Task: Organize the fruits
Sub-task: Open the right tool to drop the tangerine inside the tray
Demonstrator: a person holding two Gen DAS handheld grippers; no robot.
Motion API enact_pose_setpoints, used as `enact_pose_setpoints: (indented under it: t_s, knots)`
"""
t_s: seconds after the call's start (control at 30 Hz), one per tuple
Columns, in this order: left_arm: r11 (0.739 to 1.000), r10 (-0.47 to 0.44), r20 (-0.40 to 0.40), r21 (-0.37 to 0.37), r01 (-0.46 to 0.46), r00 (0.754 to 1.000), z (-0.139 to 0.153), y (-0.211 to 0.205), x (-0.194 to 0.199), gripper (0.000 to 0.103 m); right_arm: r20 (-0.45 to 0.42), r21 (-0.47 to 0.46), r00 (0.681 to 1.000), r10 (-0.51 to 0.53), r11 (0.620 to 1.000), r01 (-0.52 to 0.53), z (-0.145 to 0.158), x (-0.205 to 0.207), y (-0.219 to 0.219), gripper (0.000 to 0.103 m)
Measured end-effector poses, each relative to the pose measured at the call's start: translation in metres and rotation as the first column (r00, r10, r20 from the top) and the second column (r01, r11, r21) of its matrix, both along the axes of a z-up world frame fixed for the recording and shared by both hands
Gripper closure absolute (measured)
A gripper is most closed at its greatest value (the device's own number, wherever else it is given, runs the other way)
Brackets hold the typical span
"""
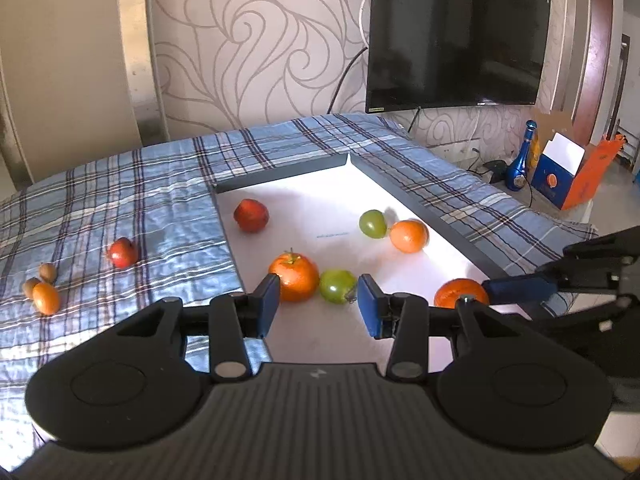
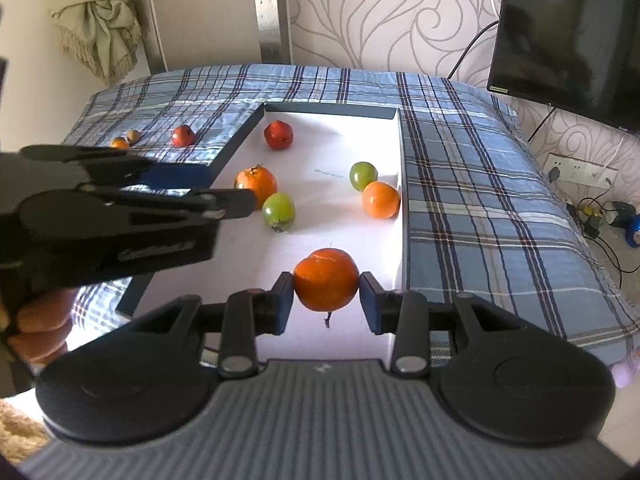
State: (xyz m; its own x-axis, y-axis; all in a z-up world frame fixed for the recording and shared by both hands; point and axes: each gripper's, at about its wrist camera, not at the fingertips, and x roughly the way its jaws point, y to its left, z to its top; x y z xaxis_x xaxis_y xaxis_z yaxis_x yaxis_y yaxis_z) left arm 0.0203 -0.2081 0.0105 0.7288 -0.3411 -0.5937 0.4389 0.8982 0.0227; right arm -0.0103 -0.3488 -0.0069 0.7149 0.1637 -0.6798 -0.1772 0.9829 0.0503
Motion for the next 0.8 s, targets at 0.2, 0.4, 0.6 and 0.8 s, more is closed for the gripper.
enact_pose_setpoints:
  t_s: [0.2, 0.4, 0.6, 0.8]
  knots:
    - [1.000, 0.021, 0.009, -0.004, -0.021, 1.000, 0.009, 0.010, -0.008, 0.054, 0.000, 0.031, 1.000, -0.018, 0.999, 0.018, -0.003, 0.006, -0.001, 0.063]
    - [1.000, 0.024, 0.004, 0.000, -0.024, 1.000, 0.008, 0.017, -0.018, 0.054, -0.004, 0.075, 0.998, -0.057, 0.996, 0.057, -0.006, 0.009, -0.007, 0.063]
    - [0.999, 0.038, 0.016, -0.002, -0.038, 0.999, 0.012, 0.029, -0.019, 0.054, 0.025, 0.075, 0.996, -0.091, 0.993, 0.089, 0.001, 0.009, -0.004, 0.059]
    - [0.998, 0.054, 0.022, -0.014, -0.053, 0.998, 0.012, 0.047, -0.020, 0.054, 0.100, 0.043, 0.992, -0.082, 0.996, 0.078, 0.016, 0.007, 0.010, 0.059]
